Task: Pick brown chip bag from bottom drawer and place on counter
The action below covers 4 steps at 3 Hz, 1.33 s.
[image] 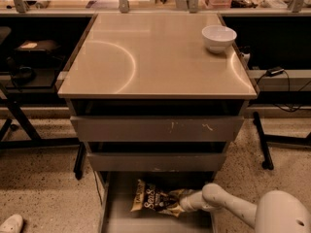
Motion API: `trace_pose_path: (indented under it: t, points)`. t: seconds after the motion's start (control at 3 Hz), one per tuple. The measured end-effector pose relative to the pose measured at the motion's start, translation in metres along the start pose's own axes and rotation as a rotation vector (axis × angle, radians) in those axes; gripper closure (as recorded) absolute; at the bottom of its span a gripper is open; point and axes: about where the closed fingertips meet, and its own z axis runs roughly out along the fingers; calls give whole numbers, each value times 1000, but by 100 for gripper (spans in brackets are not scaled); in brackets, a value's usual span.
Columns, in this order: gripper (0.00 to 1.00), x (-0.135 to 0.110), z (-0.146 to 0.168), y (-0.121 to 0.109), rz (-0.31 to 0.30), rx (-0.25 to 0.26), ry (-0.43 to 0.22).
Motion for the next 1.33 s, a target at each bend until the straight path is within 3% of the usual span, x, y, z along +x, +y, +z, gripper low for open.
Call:
trace_pose_path:
  t: [0.33, 0.67, 1.0, 1.33]
  points:
    - [93, 0, 0, 0, 0, 0, 0]
    - [100, 0, 0, 0, 0, 0, 0]
    - [100, 0, 0, 0, 0, 0, 0]
    - [100, -14, -27, 16, -30, 6, -49]
